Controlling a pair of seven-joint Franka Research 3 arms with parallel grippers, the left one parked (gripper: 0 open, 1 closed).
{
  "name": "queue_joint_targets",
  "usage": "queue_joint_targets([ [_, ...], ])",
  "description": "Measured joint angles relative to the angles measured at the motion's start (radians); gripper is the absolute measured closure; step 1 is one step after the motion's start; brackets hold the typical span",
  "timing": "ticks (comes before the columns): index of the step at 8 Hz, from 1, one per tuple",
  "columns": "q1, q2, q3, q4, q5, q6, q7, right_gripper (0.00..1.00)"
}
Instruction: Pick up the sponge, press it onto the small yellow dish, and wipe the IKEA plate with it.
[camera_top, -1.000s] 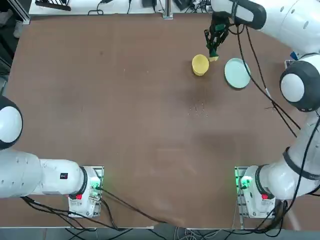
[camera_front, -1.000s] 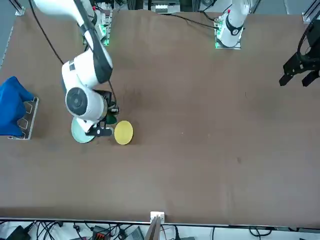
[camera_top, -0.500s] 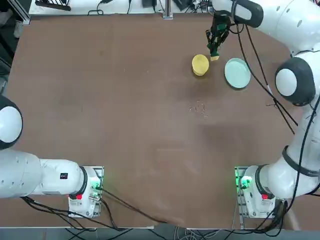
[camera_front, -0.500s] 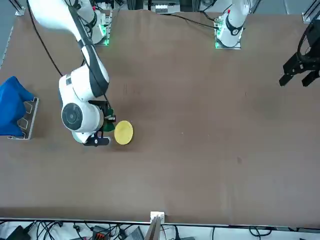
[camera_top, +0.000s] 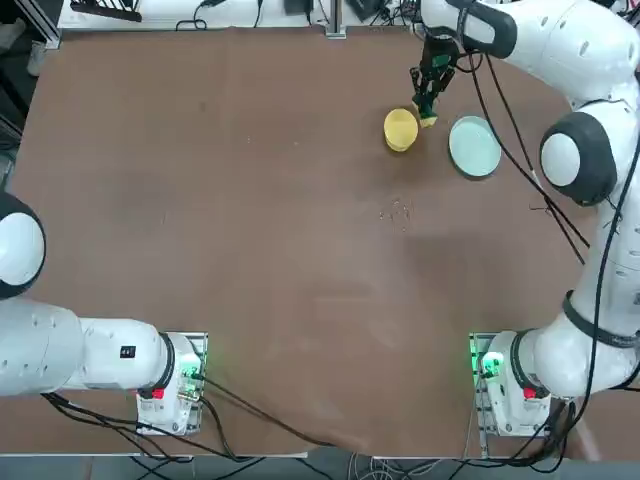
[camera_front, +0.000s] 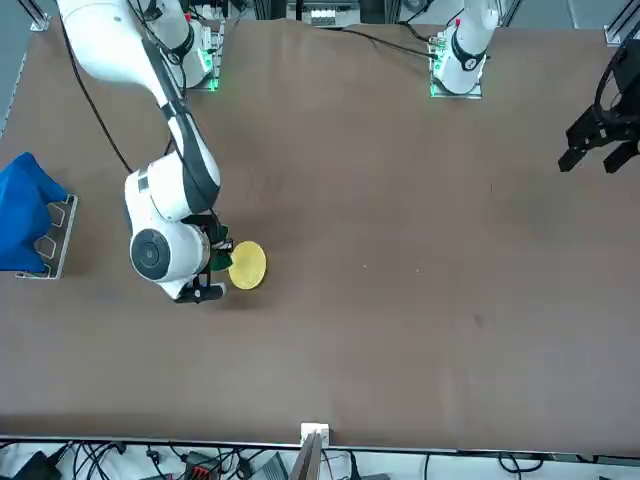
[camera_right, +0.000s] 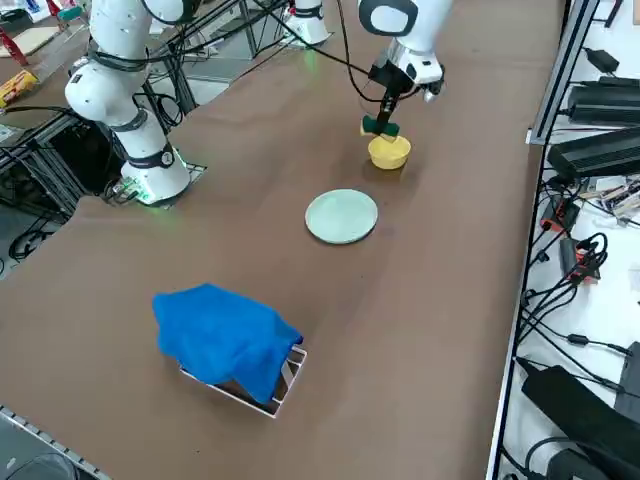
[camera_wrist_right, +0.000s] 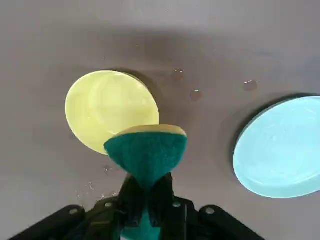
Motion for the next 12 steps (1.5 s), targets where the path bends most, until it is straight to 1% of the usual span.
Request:
queue_joint_targets([
  [3,0.0,0.038,0.008,0.016,0.0,0.001,-0.003,0.91],
  [6,0.003,0.112,0.019,0.092,0.024,0.008,-0.017,0.91],
  [7,0.003,0.137,0.028,0.109,0.025,0.021,-0.026,0.91],
  [9,0.007,0.174,0.036,0.12,0.025,0.053,-0.03,0.91],
  [12,0.026,0.207,0.04,0.122,0.025,0.082,-0.03,0.91],
])
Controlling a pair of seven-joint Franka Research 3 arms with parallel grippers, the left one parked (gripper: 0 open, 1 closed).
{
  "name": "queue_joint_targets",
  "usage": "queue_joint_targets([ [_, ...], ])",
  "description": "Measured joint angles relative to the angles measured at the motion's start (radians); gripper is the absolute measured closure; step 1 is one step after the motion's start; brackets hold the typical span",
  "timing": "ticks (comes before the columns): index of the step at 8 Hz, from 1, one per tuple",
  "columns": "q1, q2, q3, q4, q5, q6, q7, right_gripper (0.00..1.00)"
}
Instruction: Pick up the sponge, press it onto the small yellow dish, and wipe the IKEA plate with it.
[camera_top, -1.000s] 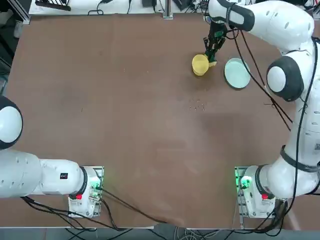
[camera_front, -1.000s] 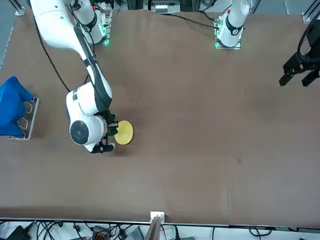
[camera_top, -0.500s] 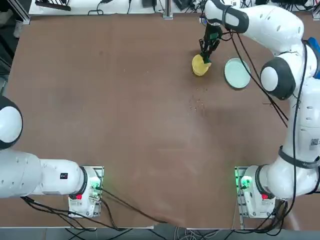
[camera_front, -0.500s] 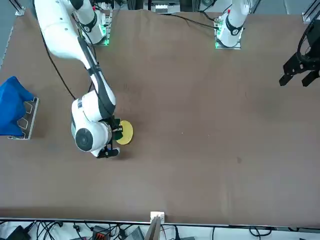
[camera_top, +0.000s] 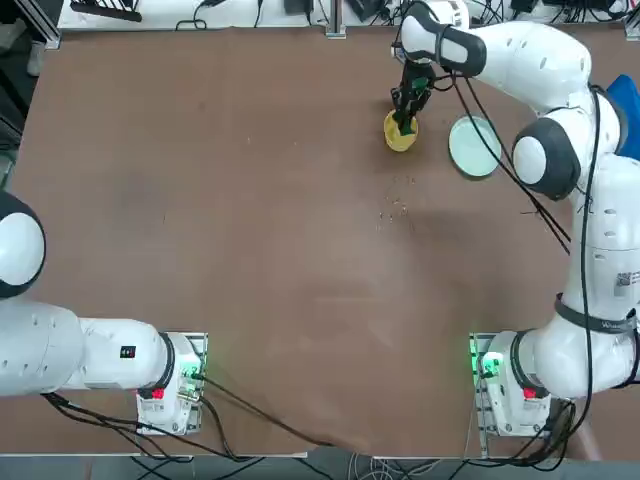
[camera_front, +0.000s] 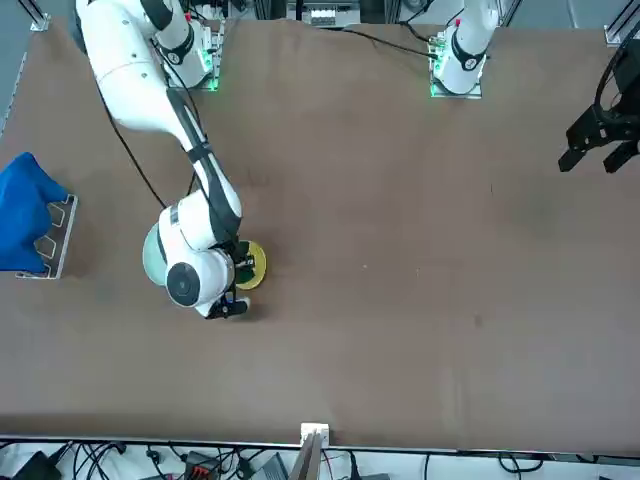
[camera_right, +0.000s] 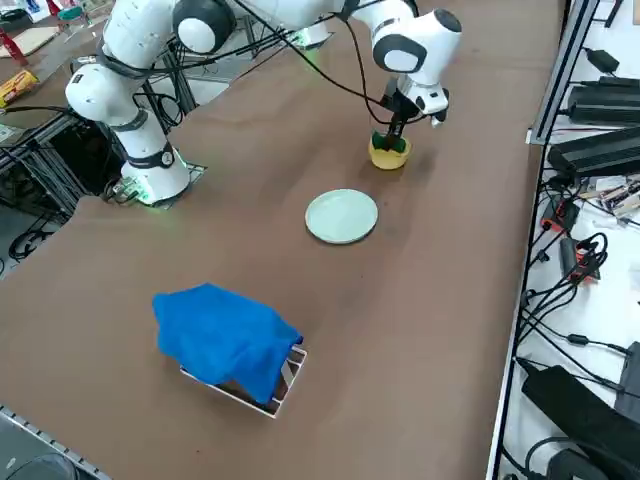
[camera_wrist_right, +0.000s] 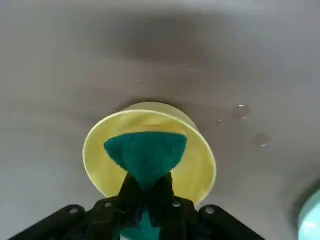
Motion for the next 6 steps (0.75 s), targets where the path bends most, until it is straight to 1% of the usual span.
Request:
queue_joint_targets([
  [2,0.009,0.017,0.0,0.001,0.0,0.005,0.001,0.91],
  [6,-0.011,0.041,-0.002,0.001,0.003,0.005,-0.029,0.91],
])
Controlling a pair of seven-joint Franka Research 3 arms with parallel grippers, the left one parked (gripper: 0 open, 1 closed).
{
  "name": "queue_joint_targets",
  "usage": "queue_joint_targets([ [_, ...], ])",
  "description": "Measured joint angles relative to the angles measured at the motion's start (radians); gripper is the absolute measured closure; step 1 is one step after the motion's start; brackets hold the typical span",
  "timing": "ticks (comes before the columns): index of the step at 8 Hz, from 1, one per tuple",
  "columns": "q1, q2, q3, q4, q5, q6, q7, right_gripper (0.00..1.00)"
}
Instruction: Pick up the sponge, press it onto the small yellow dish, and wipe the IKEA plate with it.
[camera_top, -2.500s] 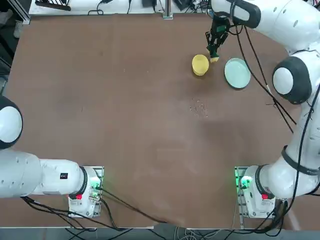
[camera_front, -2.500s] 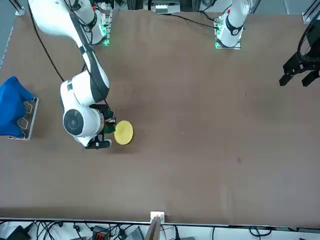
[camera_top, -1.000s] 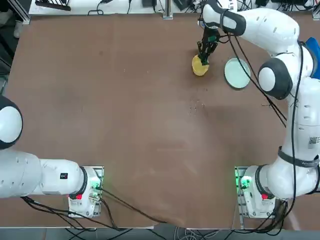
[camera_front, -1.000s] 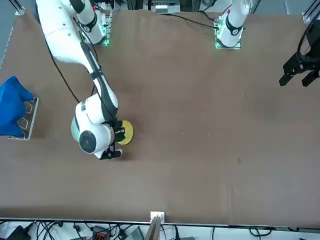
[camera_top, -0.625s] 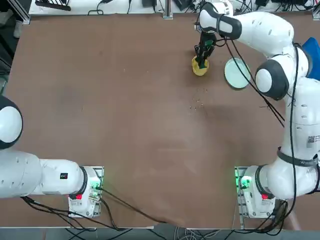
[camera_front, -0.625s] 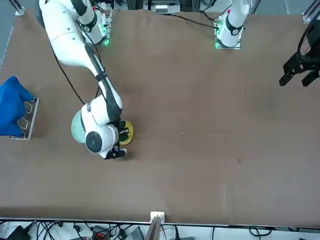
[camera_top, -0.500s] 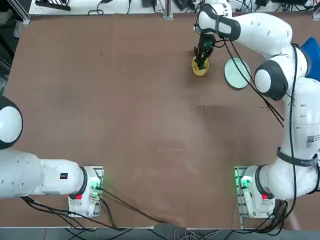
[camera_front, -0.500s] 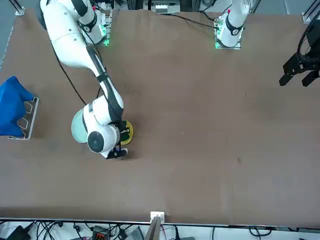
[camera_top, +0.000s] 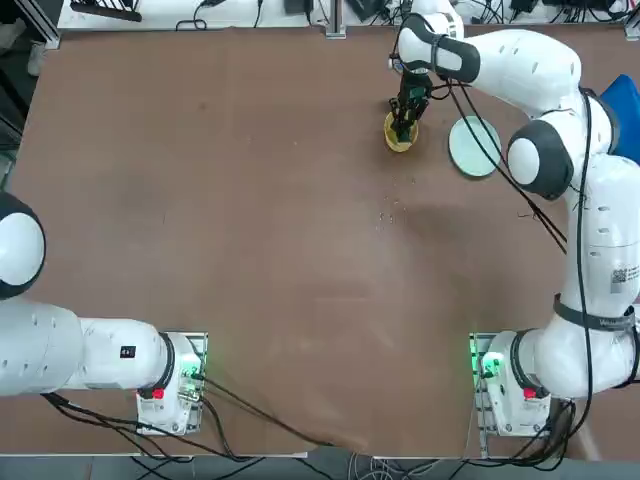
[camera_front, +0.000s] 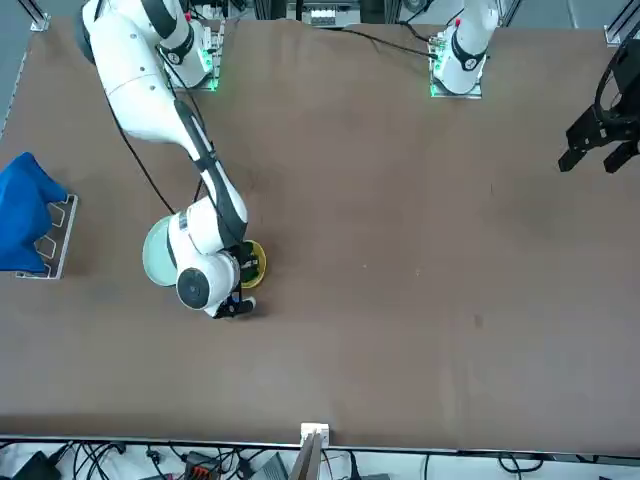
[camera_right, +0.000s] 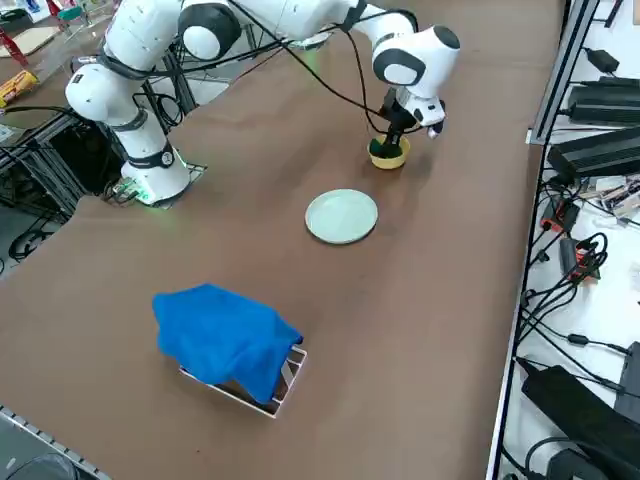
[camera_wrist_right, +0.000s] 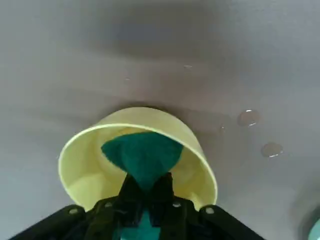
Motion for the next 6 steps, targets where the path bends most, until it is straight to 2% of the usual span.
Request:
queue_joint_targets([
  [6,-0.001,0.005,0.0,0.0,0.005,0.004,-0.007,0.91],
])
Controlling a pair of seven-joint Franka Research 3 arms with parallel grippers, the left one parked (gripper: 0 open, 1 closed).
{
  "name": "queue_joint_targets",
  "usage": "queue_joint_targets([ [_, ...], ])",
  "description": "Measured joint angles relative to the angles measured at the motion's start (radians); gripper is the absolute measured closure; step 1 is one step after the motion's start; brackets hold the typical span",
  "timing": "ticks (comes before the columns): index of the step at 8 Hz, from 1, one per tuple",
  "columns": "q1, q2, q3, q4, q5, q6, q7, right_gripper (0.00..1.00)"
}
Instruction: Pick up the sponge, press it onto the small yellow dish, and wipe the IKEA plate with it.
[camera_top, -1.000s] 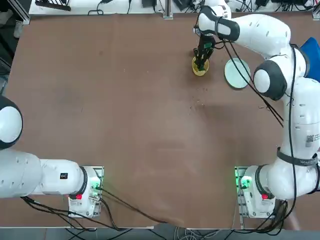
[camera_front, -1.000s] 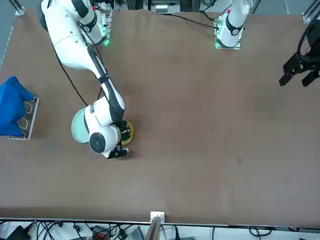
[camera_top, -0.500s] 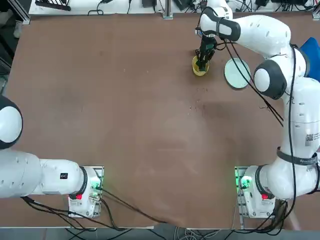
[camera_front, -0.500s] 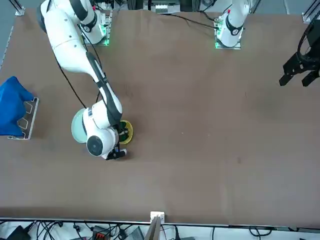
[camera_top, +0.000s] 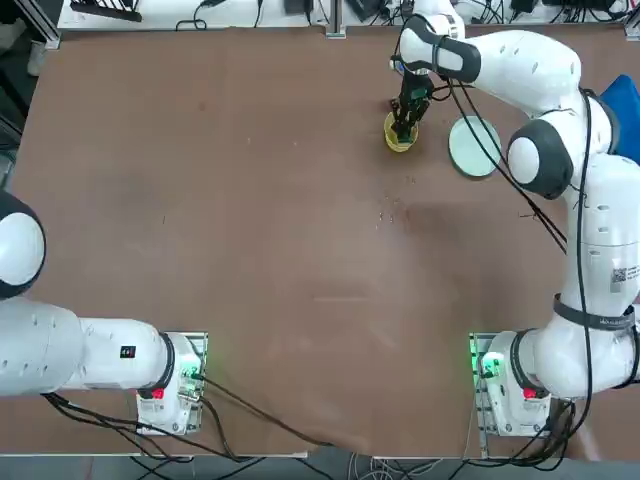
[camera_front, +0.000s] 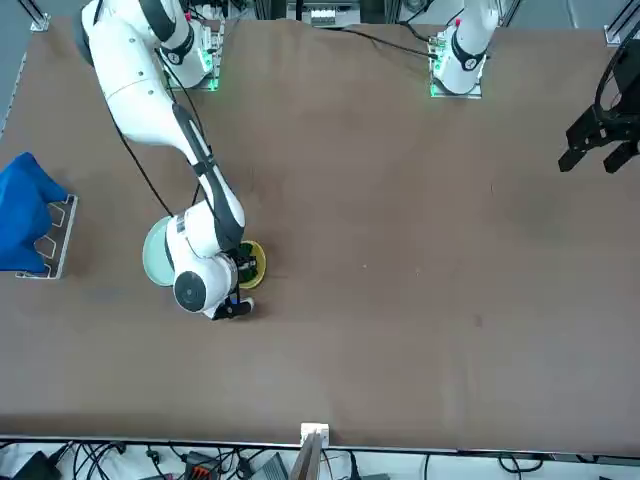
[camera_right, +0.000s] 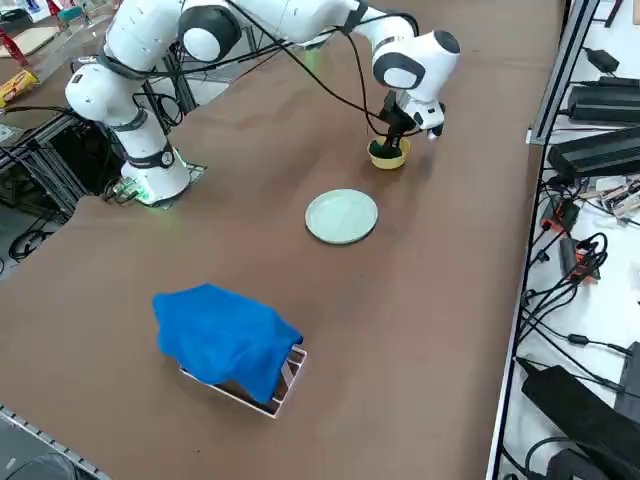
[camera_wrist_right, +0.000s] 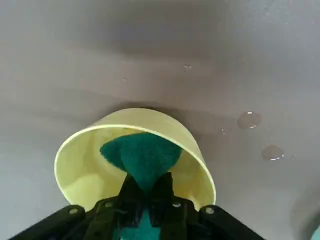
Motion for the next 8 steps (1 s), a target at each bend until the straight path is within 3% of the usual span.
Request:
queue_joint_targets([
  [6,0.005,-0.003,0.0,-0.003,-0.001,0.015,0.0,0.91],
  [8,0.0,-0.04,-0.002,0.0,-0.001,0.011,0.0,0.91],
])
